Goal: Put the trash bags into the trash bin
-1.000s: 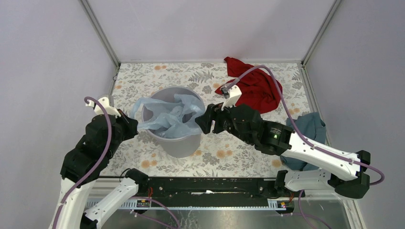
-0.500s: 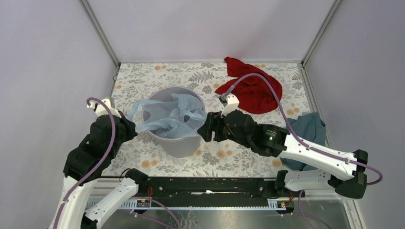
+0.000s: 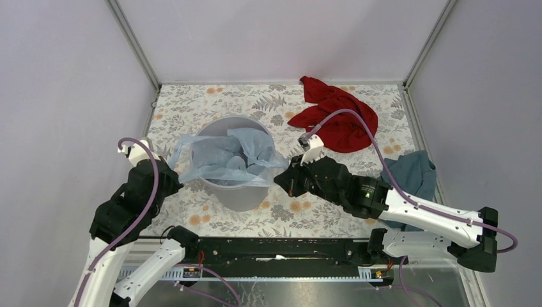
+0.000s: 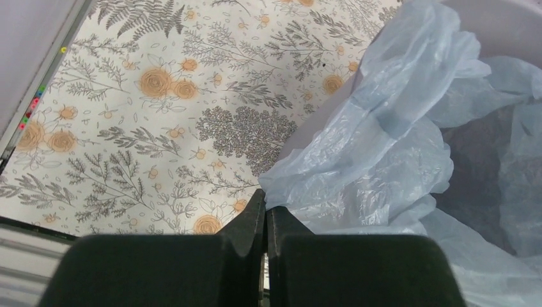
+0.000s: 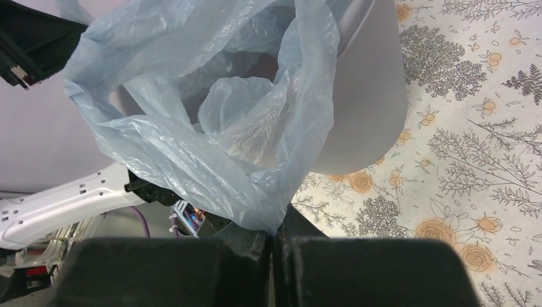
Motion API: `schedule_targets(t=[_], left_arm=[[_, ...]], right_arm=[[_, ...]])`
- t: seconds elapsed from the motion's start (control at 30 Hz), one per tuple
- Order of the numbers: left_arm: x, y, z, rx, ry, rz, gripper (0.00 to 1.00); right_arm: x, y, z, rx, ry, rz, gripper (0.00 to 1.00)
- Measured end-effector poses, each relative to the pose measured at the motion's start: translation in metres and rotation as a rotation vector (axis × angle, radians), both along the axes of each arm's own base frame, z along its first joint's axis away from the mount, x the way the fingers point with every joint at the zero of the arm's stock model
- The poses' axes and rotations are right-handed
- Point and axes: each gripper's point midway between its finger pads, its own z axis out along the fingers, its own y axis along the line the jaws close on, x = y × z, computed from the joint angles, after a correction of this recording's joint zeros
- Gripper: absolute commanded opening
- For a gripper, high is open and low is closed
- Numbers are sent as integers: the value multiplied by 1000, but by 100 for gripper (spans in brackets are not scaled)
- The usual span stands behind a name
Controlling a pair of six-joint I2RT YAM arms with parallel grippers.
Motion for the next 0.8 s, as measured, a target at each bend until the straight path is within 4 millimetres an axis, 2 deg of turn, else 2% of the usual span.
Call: schedule_targets(t=[0.1,0.27,0.37,0.5,0.63,0.7,0.8], left_arm=[[-2,5,-2,-20,0,49,0],[-8,7,4,-95,-45,92,0],[-11,7,2,-134,-56,115,0],[-17,13,-4,-174,-54,180,0],[-26,23,-5,-210,-73,247,0],[-29,27,-3,-226,-97,260,0],[-31,31,-3,-230,-116,280,0]], right_arm=[[-4,-5,-1,5,-14,17,0],[-6,-10,9,49,-43,24,0],[-7,-8,3,39,-38,37,0],[-13,-1,-9,18,-11,79,9],[-20,-1,-14,21,1,109,11],[-22,-3,-16,18,4,115,25],[-22,-6,-18,9,4,114,20]])
